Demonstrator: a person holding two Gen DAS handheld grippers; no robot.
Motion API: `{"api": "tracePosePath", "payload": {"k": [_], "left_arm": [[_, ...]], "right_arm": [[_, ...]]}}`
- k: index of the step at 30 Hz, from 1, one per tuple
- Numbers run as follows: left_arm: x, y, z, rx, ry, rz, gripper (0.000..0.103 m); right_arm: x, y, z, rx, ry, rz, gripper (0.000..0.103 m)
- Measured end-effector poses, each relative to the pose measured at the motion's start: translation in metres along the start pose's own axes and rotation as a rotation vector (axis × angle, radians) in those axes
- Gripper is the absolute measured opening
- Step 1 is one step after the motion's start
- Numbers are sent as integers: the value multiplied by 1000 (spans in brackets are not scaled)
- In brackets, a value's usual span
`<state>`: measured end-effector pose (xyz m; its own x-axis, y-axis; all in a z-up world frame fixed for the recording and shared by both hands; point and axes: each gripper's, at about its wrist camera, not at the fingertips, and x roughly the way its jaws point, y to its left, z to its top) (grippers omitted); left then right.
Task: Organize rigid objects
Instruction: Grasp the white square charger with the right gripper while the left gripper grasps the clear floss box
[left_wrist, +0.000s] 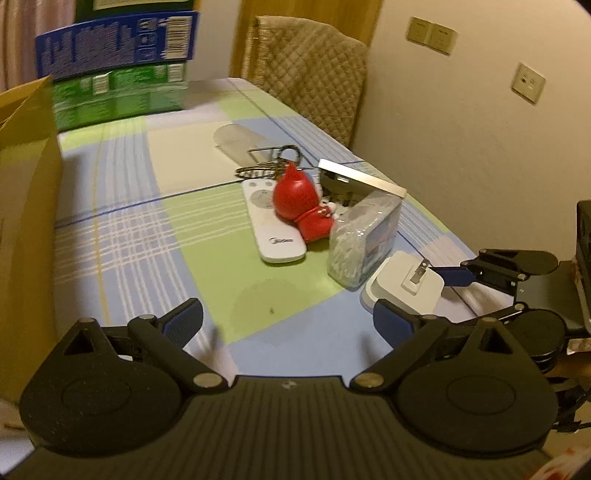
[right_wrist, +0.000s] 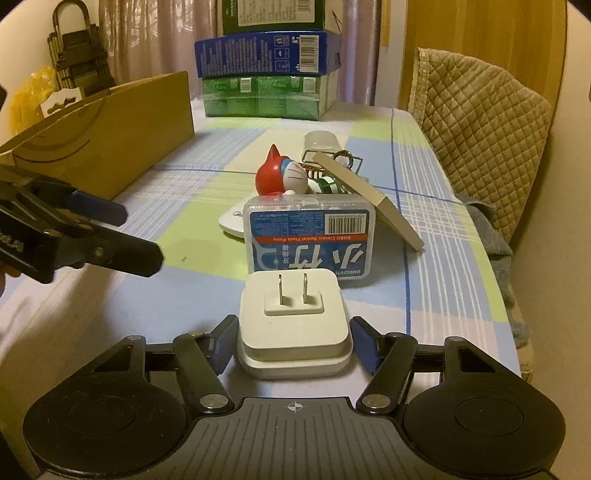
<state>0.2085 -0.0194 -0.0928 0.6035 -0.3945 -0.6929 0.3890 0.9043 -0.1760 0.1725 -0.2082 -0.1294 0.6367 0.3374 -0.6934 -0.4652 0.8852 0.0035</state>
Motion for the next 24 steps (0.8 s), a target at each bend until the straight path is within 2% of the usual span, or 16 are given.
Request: {"api": "tracePosePath", "payload": {"k": [8, 10, 11, 13, 16, 19, 24], "left_arm": [[21, -21, 18, 166, -42, -102, 81], [30, -25, 23, 200, -42, -125, 67], [34, -28, 26, 214, -35, -136, 64], [45, -32, 30, 226, -20, -141, 49], [60, -37, 35, 240, -8, -141, 44], [66, -37, 33, 234, -2, -137, 33], [42, -39, 17, 234, 30, -130, 26]], "right_arm": [[-27, -12, -7, 63, -25, -61, 62], [-31, -17, -8, 79, -25, -74, 62], [-32, -19, -8, 86, -26, -79, 62], [-35, -24, -10, 98, -23, -90, 62], [-38, -29, -13, 110, -18, -105, 62], [-39, -32, -16, 128, -12, -111, 62], [-39, -32, -17, 142, 0, -114, 62]]}}
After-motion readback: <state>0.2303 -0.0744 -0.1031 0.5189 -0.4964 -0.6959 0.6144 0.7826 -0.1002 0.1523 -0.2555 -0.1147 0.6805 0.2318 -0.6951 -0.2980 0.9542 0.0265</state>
